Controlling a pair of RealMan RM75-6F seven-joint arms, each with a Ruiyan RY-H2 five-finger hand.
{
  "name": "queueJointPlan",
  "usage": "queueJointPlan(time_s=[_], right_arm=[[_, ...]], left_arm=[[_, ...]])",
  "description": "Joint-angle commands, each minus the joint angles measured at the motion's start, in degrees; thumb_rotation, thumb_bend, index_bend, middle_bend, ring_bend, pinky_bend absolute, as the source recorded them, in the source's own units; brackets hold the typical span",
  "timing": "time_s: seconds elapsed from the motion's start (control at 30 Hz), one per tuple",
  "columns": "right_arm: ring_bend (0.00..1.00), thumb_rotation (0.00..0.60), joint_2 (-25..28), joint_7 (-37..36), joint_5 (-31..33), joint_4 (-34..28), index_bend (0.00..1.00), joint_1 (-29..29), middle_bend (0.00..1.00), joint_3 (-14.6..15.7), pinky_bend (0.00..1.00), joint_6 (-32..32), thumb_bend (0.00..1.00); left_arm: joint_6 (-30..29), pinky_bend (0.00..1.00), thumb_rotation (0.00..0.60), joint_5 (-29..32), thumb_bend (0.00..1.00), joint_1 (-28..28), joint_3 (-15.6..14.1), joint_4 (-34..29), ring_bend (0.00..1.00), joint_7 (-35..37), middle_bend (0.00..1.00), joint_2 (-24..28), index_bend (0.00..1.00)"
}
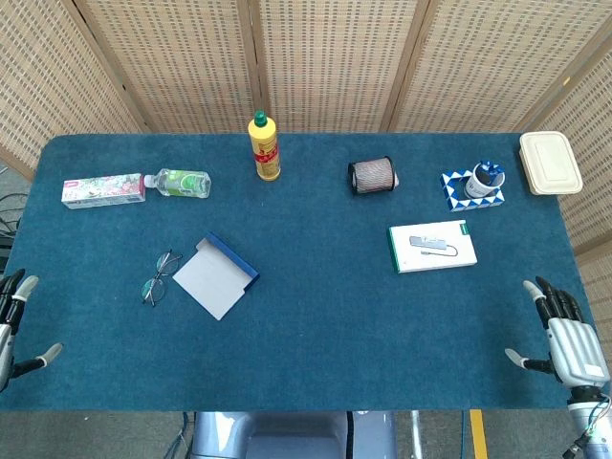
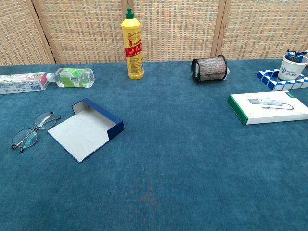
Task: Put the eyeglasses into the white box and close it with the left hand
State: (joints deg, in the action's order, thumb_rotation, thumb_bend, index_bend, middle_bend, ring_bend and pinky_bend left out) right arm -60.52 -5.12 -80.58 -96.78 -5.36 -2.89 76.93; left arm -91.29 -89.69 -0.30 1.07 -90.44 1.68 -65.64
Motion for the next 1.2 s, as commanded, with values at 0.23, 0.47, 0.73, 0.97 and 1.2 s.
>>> queueJointPlan(time_s=[0.23, 0.47, 0.73, 0.97, 1.2], right_arm=[[0.00, 0.600, 0.0, -0.3, 0.0, -0.1, 0.00, 0.1, 0.00, 0.0, 0.00, 0.1, 0.00], [0.00, 0.600, 0.1, -0.3, 0.2, -0.3, 0.00, 0.0, 0.00, 0.0, 0.00, -0.1, 0.00], [0.00, 0.600, 0.2, -1.3, 0.3, -0.3, 0.00, -0.2, 0.00, -0.1, 0.00, -0.6, 0.00], [0.00, 0.600, 0.4, -2.2, 0.4, -0.2, 0.00, -0.4, 0.00, -0.1, 0.00, -1.2, 0.00], [0.00, 0.600, 0.5, -2.5, 0.5, -0.2, 0.00, -0.5, 0.00, 0.0, 0.00, -1.5, 0.00]], left_arm=[[1.4, 0.00, 0.600, 0.7, 0.05, -0.5, 0.1, 0.1, 0.00, -0.3, 0.00, -0.3, 0.00], [5.3, 0.00, 0.600, 3.4, 0.05, -3.2, 2.2, -0.2, 0.00, 1.9, 0.00, -2.1, 0.00], [16.2, 0.00, 0.600, 11.5, 0.04, -10.6, 7.2, -1.8, 0.00, -1.0, 0.00, -5.1, 0.00], [21.7, 0.00, 0.600, 17.8, 0.04, -15.7, 9.7, 1.8, 0.00, -7.4, 0.00, -11.9, 0.00], [22.3, 0.00, 0.600, 18.4, 0.04, -18.7, 9.3, 10.1, 0.00, -11.9, 0.00, -20.6, 0.00]])
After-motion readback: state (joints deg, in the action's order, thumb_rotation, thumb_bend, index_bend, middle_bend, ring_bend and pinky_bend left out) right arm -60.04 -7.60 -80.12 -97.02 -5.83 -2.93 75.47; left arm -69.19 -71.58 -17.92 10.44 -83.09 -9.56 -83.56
